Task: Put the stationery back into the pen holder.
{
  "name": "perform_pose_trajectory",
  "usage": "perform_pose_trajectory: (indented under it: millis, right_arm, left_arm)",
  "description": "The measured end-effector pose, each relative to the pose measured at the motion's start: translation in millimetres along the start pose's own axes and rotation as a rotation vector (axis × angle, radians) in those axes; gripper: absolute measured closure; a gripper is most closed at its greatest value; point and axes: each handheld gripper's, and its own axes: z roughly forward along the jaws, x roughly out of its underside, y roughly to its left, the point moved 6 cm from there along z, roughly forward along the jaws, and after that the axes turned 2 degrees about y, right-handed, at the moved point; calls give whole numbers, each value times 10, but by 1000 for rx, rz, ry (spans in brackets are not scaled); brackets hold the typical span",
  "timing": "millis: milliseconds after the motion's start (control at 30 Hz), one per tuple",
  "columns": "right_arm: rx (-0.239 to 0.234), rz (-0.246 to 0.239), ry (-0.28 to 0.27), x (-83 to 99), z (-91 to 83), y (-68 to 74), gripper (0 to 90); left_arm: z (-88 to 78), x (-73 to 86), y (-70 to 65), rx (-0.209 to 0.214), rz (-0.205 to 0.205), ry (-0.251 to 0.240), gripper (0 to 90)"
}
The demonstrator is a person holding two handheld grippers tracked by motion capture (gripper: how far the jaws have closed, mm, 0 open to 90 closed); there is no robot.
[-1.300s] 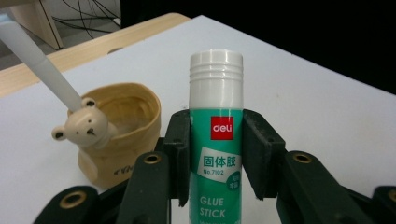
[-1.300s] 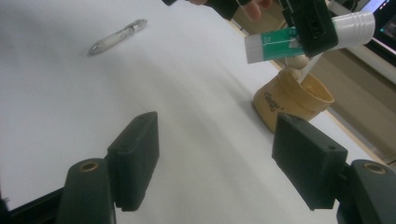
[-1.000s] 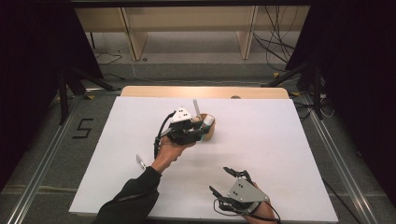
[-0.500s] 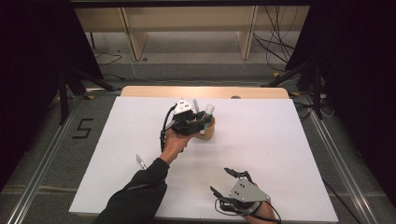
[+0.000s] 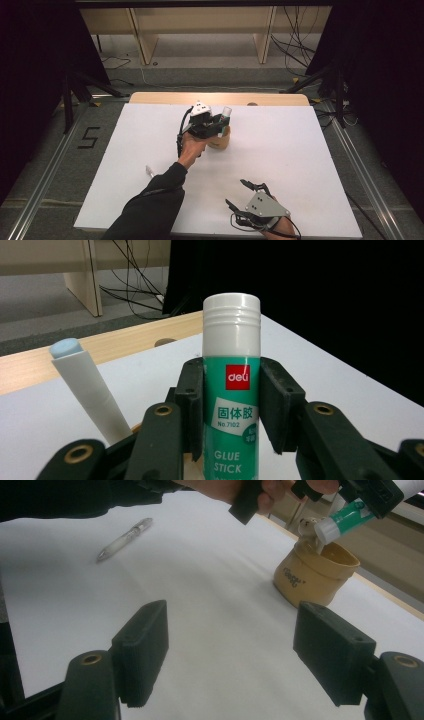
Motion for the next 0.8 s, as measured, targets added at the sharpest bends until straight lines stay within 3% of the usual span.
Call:
perform_pose_trajectory:
  millis: [233,800]
  right_arm:
    - [-1,-4,2,2,1,4,312]
    - [3,-7,-2,2,-5,-8,315]
  left_arm:
    - [90,-27,28,-11,-19,-3,650]
    - [235,22,87,-52,-12,16,649]
